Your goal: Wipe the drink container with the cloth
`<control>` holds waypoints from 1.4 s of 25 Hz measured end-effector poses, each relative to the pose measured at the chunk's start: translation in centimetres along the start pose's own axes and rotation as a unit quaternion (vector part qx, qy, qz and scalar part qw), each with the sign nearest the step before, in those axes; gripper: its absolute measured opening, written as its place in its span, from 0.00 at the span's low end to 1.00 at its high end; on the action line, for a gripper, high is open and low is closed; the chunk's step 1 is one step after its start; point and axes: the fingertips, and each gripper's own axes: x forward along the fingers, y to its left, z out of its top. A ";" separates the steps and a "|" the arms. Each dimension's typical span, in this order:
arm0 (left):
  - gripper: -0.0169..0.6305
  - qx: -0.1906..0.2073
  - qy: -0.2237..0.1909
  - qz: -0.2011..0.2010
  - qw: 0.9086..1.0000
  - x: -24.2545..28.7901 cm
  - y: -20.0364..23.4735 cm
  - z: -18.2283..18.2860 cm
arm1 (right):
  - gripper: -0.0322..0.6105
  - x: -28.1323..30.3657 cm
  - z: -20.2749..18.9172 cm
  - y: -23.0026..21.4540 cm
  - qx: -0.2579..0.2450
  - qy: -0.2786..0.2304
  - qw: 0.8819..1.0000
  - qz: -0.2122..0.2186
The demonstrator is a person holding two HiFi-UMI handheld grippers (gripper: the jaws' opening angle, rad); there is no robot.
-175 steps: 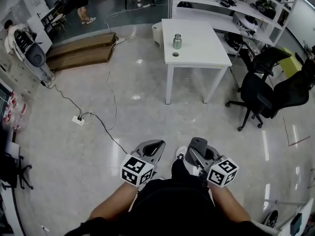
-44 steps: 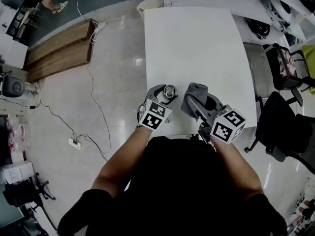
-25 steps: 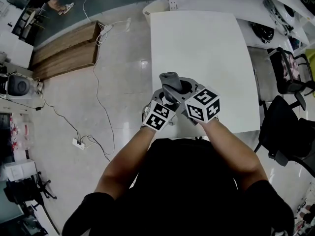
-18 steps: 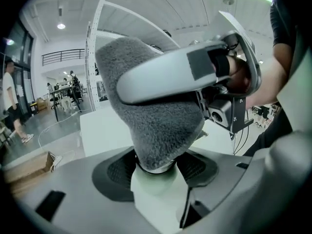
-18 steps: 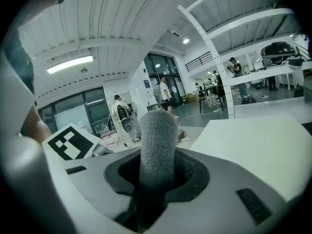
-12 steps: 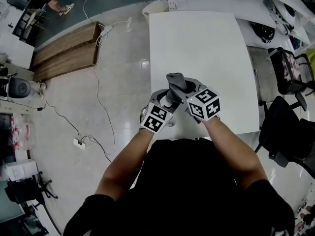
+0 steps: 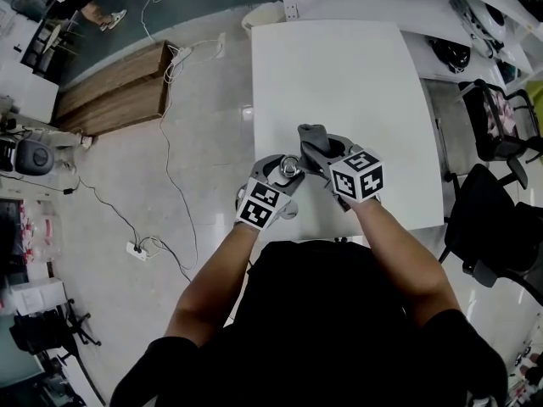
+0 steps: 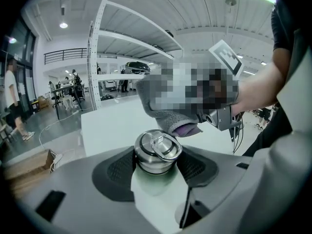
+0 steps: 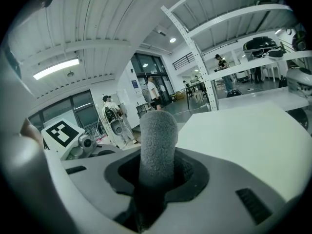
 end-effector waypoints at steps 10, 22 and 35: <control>0.44 -0.053 0.005 0.009 0.999 -0.2 0.8 0.3 | 0.22 -4.5 -1.9 -2.2 0.048 -0.008 0.998 -0.029; 0.44 -0.329 -0.053 -0.013 0.943 -0.7 0.3 -0.7 | 0.22 -6.3 -6.5 3.1 0.149 0.005 0.988 0.047; 0.44 -0.439 -0.094 -0.004 0.893 -1.4 1.1 -1.2 | 0.22 -3.6 -6.2 6.0 0.264 -0.038 0.960 0.088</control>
